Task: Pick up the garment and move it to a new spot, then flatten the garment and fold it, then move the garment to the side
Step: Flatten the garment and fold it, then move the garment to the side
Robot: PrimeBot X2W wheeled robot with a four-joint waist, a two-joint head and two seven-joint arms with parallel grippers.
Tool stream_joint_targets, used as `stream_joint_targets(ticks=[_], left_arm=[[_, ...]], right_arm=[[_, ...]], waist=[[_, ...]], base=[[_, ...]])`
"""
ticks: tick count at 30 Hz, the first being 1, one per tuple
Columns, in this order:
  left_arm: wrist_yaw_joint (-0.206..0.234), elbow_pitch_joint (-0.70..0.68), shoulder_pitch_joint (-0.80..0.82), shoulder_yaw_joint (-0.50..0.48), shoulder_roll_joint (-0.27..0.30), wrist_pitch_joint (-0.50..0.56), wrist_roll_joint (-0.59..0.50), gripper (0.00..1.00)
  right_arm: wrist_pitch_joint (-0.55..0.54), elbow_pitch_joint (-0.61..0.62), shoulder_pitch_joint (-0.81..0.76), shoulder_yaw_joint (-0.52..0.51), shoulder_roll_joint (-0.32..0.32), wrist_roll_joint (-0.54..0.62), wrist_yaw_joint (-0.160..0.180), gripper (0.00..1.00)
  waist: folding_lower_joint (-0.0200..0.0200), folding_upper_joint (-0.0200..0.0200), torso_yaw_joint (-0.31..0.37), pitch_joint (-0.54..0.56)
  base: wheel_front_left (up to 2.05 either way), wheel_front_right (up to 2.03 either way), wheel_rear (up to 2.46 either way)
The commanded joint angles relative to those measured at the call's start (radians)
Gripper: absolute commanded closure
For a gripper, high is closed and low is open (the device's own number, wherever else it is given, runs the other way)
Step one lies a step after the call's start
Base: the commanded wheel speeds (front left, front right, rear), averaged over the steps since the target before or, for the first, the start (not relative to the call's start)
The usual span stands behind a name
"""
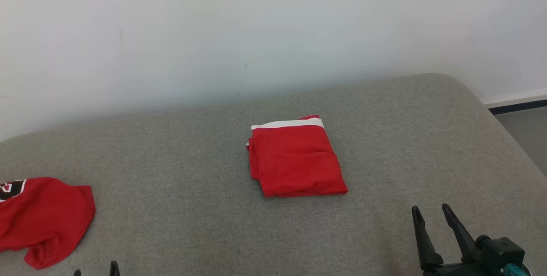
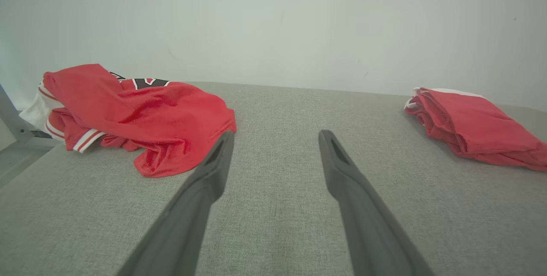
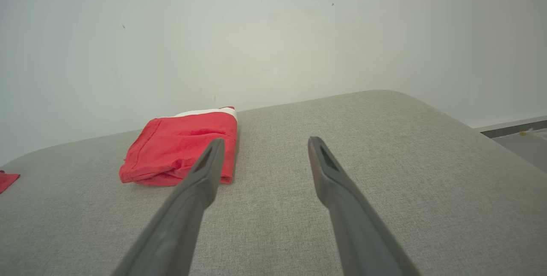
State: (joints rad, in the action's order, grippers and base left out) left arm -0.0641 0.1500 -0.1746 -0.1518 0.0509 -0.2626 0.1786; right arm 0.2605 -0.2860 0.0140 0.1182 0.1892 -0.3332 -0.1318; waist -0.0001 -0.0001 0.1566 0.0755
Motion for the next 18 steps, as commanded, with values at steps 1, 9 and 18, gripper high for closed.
stream_joint_targets(ticks=[1, 9, 18], left_arm=[[-0.008, 0.011, -0.007, -0.01, -0.001, -0.003, -0.005, 0.0], [-0.02, 0.035, -0.019, -0.024, -0.001, -0.003, -0.011, 0.0], [-0.014, 0.027, -0.009, -0.017, -0.001, -0.003, -0.02, 0.0]], right_arm=[[0.004, -0.011, 0.014, 0.001, 0.012, -0.013, 0.002, 0.0], [0.005, -0.011, -0.005, -0.008, 0.014, 0.001, 0.002, 0.0], [0.004, 0.005, -0.002, -0.025, -0.008, 0.013, 0.002, 0.0]], waist=[[0.0001, 0.0001, -0.005, -0.001], [0.0001, 0.0001, -0.024, -0.003], [0.0001, 0.0001, -0.021, -0.011]], base=[[0.0, 0.0, 0.0], [0.0, 0.0, 0.0], [0.0, 0.0, 0.0]])
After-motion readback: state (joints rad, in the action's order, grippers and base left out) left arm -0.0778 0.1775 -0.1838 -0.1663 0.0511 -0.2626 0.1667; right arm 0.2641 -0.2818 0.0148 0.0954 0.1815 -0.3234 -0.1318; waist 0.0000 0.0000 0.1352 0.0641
